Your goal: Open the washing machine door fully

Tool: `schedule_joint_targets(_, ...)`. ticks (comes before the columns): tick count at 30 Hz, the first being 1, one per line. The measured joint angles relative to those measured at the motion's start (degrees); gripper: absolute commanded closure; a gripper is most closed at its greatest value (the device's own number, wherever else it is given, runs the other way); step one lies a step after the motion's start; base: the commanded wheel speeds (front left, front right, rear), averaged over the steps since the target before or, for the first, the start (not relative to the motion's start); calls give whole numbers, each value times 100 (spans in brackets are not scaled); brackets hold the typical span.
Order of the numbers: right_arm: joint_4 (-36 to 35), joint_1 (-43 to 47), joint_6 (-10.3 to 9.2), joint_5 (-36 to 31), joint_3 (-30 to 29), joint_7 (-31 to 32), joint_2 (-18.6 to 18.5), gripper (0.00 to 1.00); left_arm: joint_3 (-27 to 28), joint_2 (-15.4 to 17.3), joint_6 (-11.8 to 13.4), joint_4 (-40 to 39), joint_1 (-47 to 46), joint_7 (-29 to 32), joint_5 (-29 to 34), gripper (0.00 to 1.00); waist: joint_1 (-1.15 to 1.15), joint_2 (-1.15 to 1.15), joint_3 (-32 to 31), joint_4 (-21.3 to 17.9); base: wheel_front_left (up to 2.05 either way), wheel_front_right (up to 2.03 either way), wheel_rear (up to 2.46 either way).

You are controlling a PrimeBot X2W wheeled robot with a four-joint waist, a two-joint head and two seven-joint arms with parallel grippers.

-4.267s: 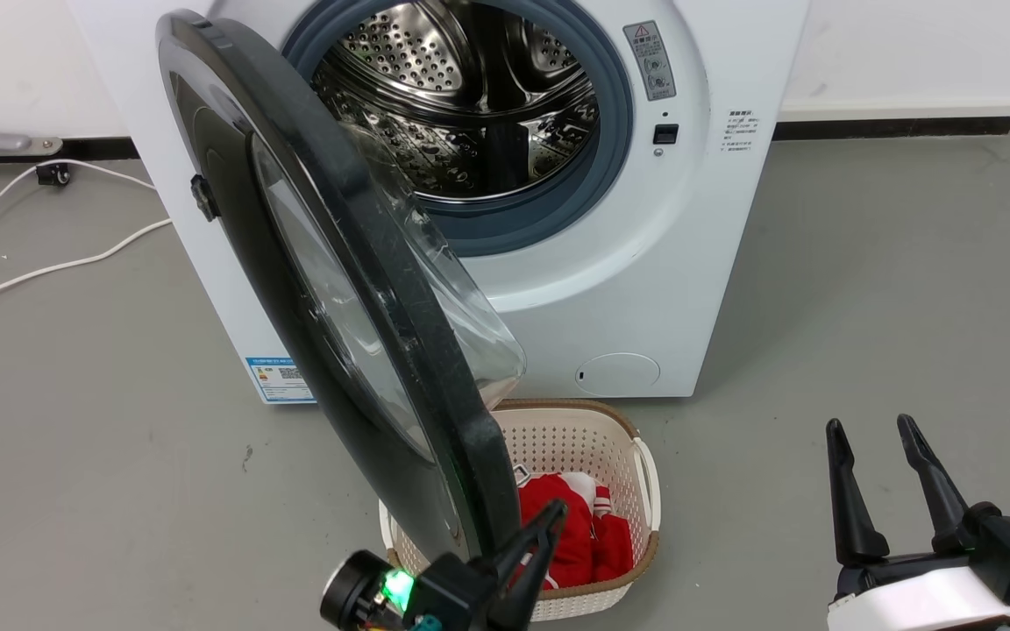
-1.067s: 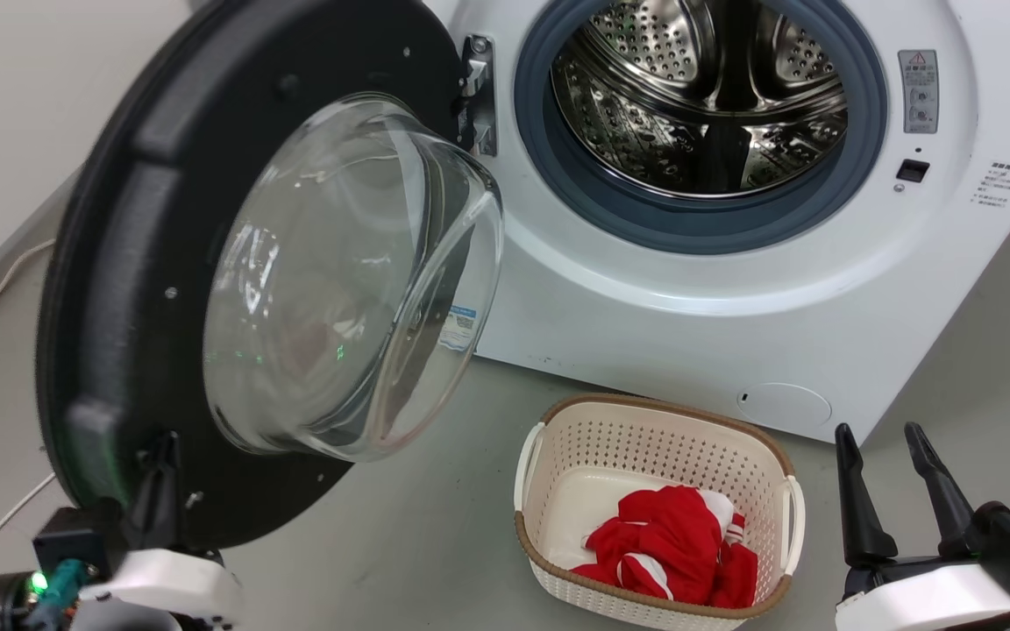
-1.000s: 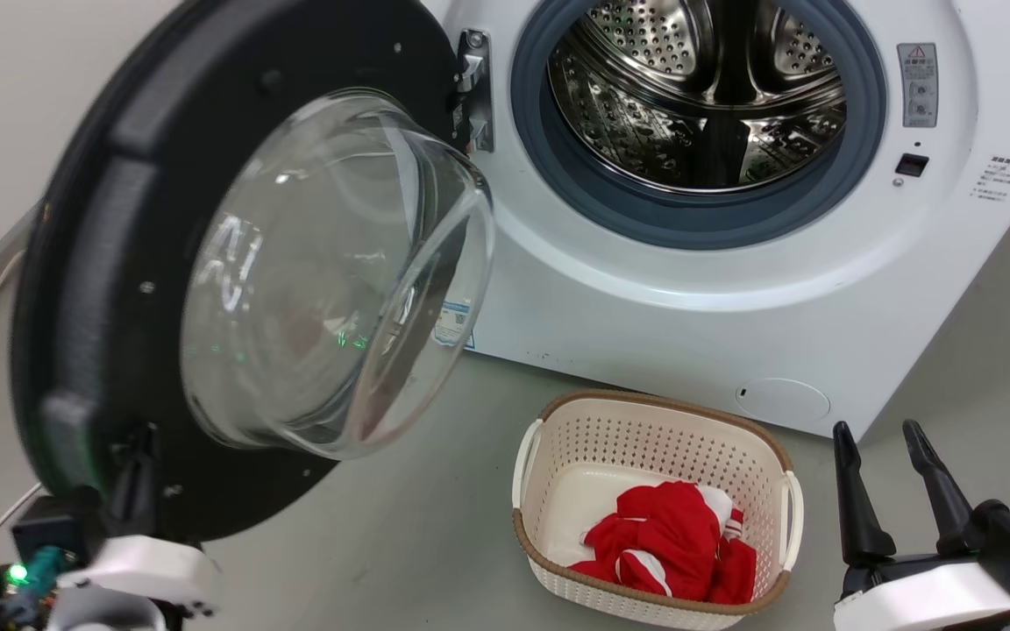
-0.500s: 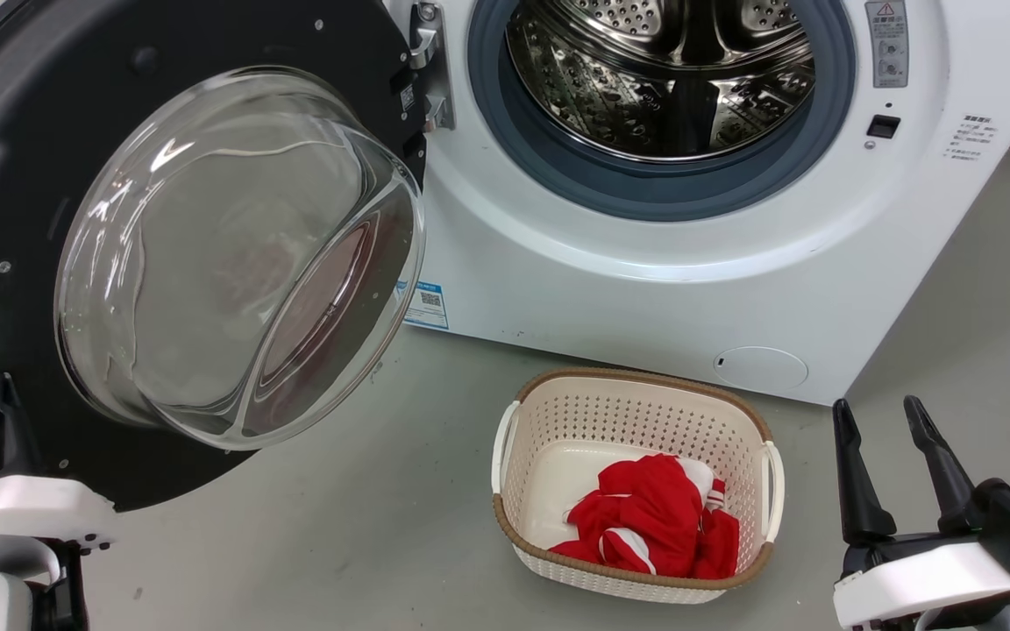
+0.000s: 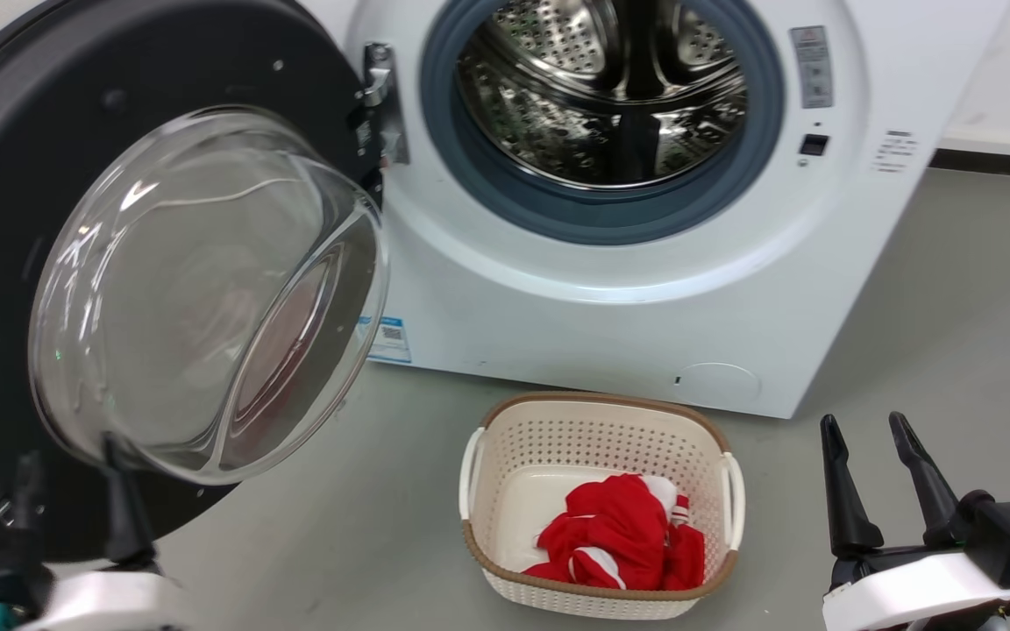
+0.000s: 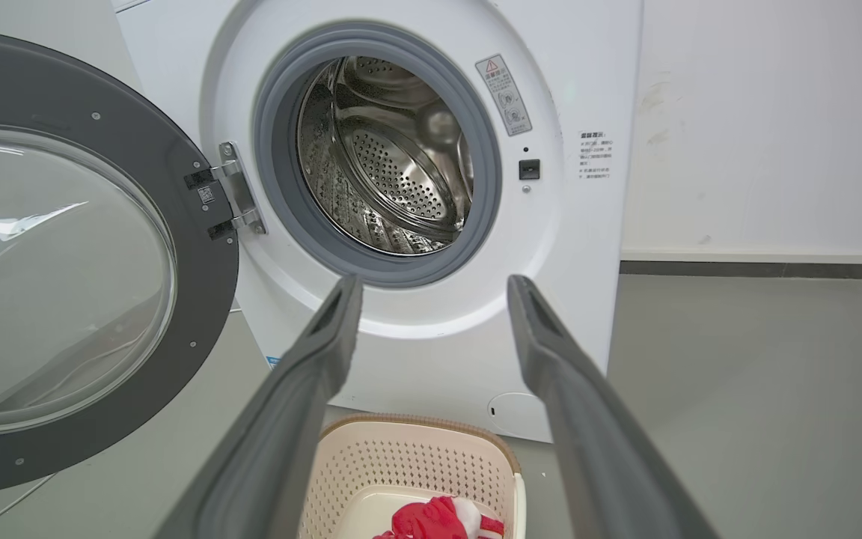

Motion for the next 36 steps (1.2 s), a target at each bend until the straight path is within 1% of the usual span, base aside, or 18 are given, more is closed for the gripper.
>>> schedule_joint_targets(2,12,12,0,2,16,0,0,0,-136,-138,-66,-197,126,0,104,0,0,0,-24,-101,0,0,0)
schedule_joint_targets(6,12,34,0,-92,27,1,-1,0,-597,-391,-230,-335,208,0,330,0,0,0,-55,-318,0,0,0)
schedule_joint_targets(9,4,36,0,-229,36,10,-1,0,-933,-504,-361,-336,141,0,466,0,0,0,-84,-487,0,0,0)
schedule_joint_targets(12,-4,35,0,-358,53,24,0,0,-1190,-570,-438,-299,-20,0,592,0,0,0,-115,-676,0,0,0)
schedule_joint_targets(18,-149,41,0,-710,92,81,-1,0,-1333,-664,-434,-209,-198,0,682,0,0,0,-159,-1051,0,0,0)
schedule_joint_targets(21,-196,70,0,-712,166,108,-1,0,-1323,-680,-408,-213,-205,0,705,0,0,0,-184,-1178,0,0,0)
schedule_joint_targets(27,-197,108,0,-644,292,129,-1,0,-1262,-688,-302,-258,-18,0,781,0,-1,0,-225,-1212,0,0,0)
schedule_joint_targets(36,-165,109,0,-566,288,101,-1,0,-1251,-717,-283,-338,183,0,806,0,-1,0,-227,-1053,0,0,0)
